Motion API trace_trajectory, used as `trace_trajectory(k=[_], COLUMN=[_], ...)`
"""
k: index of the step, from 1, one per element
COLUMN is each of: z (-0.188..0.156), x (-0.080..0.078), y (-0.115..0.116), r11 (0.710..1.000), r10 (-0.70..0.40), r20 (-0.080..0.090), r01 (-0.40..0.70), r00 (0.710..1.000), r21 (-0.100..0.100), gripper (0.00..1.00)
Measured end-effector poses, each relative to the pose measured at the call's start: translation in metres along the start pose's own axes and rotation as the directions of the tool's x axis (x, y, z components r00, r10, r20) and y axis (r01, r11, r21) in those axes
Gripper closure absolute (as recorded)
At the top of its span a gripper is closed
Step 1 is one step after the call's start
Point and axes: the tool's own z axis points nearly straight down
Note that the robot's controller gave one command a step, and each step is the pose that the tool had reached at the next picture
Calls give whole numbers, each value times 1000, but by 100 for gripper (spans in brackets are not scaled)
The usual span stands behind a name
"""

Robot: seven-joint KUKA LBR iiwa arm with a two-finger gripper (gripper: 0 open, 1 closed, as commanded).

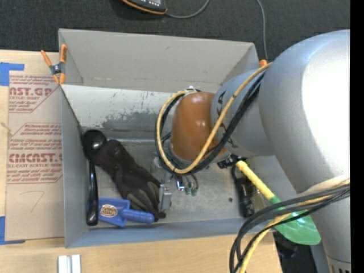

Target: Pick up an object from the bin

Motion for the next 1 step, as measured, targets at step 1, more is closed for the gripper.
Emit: trace_trajectory(k=[1], z=[-9], x=[-8], y=[59], r11=[1000], r10=[-22], r20=[0], r01=[22], r00=[1000], r21=[-7], gripper=[0])
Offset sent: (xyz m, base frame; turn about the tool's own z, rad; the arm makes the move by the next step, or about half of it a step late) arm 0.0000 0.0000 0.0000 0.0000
